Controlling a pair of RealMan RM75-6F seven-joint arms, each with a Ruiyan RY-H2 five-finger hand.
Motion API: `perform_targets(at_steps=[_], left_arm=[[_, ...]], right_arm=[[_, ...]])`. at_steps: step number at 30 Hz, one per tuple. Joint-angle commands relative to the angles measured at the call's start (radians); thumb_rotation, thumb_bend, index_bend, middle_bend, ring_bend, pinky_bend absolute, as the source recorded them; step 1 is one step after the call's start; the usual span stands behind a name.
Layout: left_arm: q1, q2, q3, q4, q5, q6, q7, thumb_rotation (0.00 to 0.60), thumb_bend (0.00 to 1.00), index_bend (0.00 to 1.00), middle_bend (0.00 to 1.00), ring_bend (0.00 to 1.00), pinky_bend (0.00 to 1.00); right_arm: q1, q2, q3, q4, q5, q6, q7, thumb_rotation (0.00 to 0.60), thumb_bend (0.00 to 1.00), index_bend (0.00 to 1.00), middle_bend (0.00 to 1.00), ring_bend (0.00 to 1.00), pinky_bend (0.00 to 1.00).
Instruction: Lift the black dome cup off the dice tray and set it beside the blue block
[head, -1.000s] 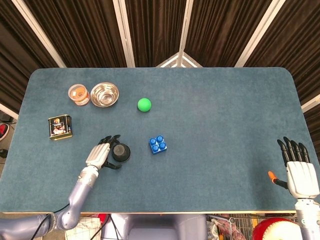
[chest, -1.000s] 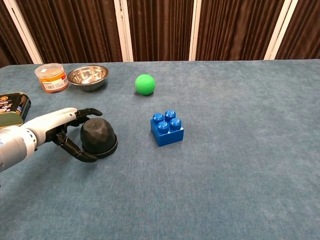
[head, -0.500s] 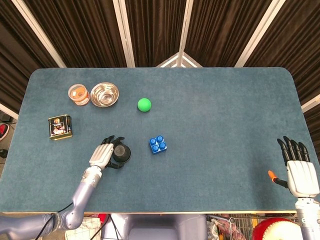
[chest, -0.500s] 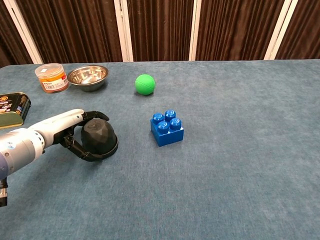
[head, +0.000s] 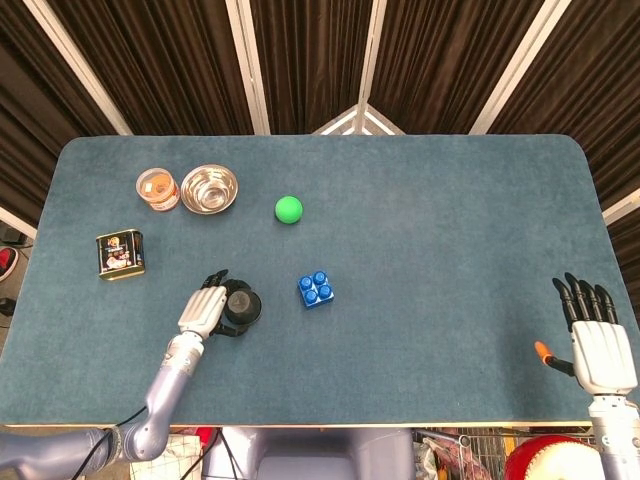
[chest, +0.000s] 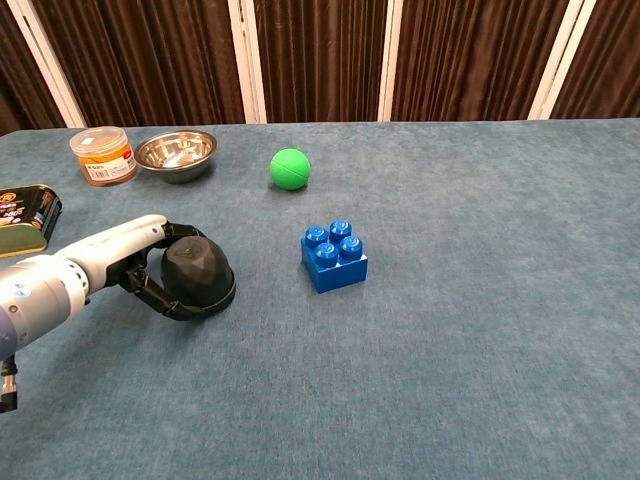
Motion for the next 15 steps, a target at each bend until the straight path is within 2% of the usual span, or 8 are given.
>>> perform_targets(at_steps=[1,9,15], left_arm=[[0.001,0.014,-0.004,-0.021,0.001,0.012,0.014,0.6,0.42,0.37,0.34,0.0,0.0],[0.009,0.07,-0.017,-0.102,0.007,0.04,0.025,0.6,0.42,0.37,0.34,0.0,0.0],[0.019,0.176,-0.039,-0.258,0.047,0.101,0.066,0.6,0.42,0.37,0.34,0.0,0.0]], right_arm=[[0.003,-0.001,0.002,-0.002,0.001,-0.003,-0.006,0.6,0.23,0.0,0.0,0.01,0.0],[0.007,-0.004,0.003,-0.011,0.003,-0.006,-0.017,0.6,0.24,0.0,0.0,0.01,0.0],[0.0,0.001,-0.002,-0.009,0.001,0.002,-0.006,0.6,0.24,0.0,0.0,0.01,0.0]])
